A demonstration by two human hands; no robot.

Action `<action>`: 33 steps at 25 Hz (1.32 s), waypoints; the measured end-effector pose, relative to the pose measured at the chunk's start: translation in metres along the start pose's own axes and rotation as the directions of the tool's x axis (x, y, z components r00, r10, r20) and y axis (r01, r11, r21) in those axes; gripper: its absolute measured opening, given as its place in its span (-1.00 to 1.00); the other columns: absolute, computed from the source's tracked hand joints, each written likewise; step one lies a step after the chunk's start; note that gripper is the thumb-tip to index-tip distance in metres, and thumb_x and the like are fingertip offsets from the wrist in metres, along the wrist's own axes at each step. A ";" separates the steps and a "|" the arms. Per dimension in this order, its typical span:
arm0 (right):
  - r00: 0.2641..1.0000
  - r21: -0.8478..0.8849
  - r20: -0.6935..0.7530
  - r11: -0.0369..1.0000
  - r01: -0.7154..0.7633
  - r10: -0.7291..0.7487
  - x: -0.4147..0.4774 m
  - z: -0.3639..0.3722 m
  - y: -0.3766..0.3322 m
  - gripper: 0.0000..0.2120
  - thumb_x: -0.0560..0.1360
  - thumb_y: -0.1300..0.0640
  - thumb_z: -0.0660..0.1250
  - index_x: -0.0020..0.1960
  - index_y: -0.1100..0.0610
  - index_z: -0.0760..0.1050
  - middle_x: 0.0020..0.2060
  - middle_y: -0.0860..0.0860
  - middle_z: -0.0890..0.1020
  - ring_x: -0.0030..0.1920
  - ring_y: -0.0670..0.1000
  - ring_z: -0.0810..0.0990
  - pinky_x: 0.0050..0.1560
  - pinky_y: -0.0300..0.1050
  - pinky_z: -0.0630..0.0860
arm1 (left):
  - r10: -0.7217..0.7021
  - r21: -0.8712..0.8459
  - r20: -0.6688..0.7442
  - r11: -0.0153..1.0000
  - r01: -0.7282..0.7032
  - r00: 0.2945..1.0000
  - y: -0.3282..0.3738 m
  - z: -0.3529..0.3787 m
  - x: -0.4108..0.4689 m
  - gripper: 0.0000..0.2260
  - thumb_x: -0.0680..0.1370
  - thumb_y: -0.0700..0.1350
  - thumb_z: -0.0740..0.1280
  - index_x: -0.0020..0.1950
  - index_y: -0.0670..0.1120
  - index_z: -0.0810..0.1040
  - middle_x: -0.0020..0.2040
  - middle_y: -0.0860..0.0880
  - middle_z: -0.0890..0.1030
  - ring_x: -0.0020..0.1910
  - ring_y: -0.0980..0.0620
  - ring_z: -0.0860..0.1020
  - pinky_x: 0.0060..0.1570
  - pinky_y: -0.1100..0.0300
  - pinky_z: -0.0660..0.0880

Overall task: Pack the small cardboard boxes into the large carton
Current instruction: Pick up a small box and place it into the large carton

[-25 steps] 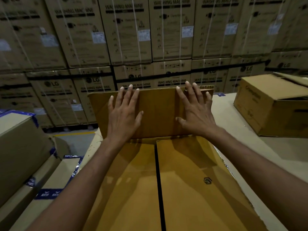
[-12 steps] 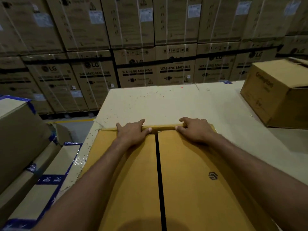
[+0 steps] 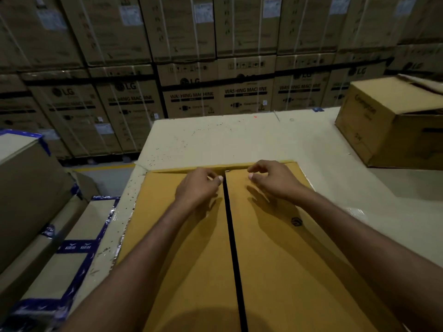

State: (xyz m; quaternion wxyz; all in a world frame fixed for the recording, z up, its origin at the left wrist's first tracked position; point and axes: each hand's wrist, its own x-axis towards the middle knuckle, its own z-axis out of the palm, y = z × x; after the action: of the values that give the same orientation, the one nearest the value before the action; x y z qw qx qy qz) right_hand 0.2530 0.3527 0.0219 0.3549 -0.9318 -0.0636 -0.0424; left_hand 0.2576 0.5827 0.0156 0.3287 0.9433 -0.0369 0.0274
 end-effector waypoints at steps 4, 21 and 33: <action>0.997 0.086 0.029 0.994 -0.070 0.067 -0.012 -0.016 0.002 -0.62 0.72 -0.02 0.18 0.39 0.15 0.57 0.31 0.08 0.62 0.31 0.10 0.54 0.35 0.11 0.47 | -0.139 -0.322 0.286 0.918 0.232 0.948 0.016 0.010 -0.027 -0.75 0.66 0.02 0.34 0.01 -0.15 0.66 -0.31 -0.10 0.60 -0.45 -0.05 0.50 -0.44 0.15 0.43; 0.956 0.012 0.229 0.981 -0.193 0.185 -0.129 -0.093 -0.106 -0.09 0.36 -0.18 0.58 0.59 -0.06 0.26 0.49 0.08 0.44 0.37 0.14 0.51 0.26 0.10 0.58 | 0.066 -0.716 0.054 0.698 -0.007 0.996 0.080 -0.028 -0.053 -0.76 0.59 -0.10 0.46 0.25 -0.08 0.65 0.02 -0.04 0.74 -0.06 0.07 0.66 -0.39 0.46 0.46; 0.934 0.114 -0.263 0.969 -0.220 0.243 -0.187 -0.182 -0.097 -0.67 0.62 0.16 0.37 0.37 -0.01 0.53 0.19 0.02 0.64 0.09 0.00 0.64 0.02 -0.03 0.65 | 0.446 -0.589 -0.038 0.713 -0.380 0.894 0.178 0.003 -0.072 -0.68 0.66 -0.13 0.35 0.42 0.02 0.54 0.24 0.02 0.65 0.11 0.08 0.64 0.06 0.22 0.61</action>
State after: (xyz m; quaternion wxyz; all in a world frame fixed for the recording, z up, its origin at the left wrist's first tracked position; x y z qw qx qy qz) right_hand 0.0477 0.2864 0.1976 0.4011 -0.9022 0.0950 -0.1267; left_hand 0.1701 0.4453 0.1182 0.5840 0.7643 -0.2709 0.0371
